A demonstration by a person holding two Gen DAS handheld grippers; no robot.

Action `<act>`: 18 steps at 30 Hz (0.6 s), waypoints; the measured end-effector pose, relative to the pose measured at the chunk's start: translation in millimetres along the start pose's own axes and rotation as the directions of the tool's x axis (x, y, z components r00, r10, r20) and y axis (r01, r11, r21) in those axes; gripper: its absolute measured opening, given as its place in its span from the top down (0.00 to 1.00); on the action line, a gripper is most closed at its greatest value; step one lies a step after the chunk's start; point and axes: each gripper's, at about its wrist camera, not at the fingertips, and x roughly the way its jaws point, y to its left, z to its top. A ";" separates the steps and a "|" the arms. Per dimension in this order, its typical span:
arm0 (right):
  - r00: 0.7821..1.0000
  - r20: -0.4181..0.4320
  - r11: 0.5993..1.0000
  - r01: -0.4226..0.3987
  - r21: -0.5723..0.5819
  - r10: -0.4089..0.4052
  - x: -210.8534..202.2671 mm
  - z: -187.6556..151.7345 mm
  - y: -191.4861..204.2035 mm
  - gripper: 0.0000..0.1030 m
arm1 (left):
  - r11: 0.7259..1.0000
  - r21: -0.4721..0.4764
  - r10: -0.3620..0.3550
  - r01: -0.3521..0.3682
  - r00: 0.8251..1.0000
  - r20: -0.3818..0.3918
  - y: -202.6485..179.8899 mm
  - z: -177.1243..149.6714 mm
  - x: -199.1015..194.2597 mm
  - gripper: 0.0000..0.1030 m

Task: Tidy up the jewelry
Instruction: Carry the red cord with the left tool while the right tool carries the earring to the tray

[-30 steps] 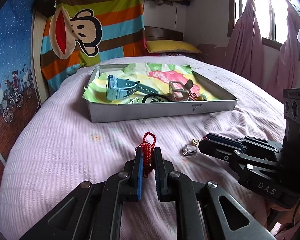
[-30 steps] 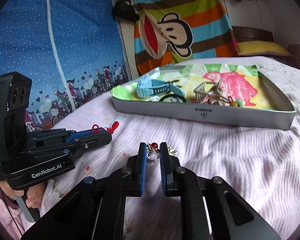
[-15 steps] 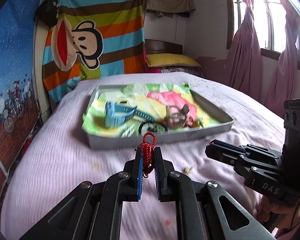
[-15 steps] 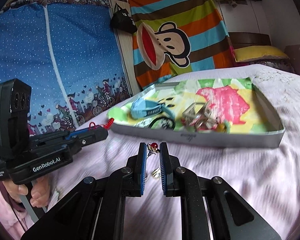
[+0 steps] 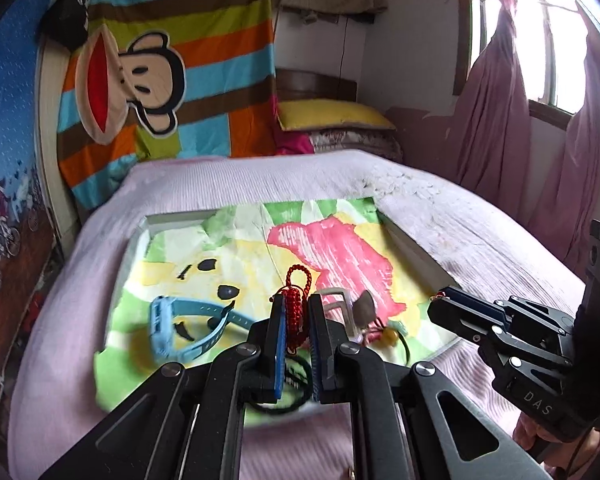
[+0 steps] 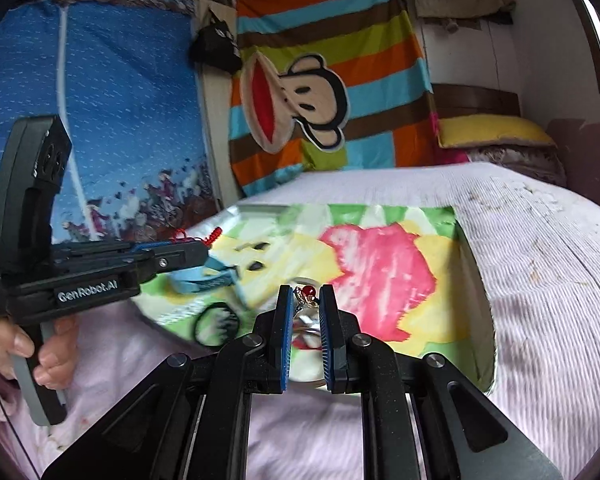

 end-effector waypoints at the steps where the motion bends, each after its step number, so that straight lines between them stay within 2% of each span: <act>1: 1.000 -0.015 1.000 0.002 0.008 -0.002 4.9 -0.1 -2.9 0.89 | 1.000 -0.005 -0.001 0.001 1.000 -0.017 1.1 2.4 7.2 0.90; 4: 0.998 -0.060 0.999 0.005 0.040 -0.002 20.2 -3.3 -11.7 0.89 | 1.000 -0.014 -0.002 0.001 0.997 -0.081 3.2 6.6 28.1 0.90; 9: 0.993 -0.119 0.999 -0.006 0.040 0.011 39.7 -9.9 -14.7 0.89 | 0.999 0.005 0.050 -0.050 0.984 -0.173 1.8 4.6 53.2 0.90; 18: 0.981 -0.194 1.000 -0.010 -0.004 0.009 51.7 -17.6 -6.6 0.89 | 0.999 0.006 0.046 -0.046 0.972 -0.230 1.0 -6.8 63.7 0.90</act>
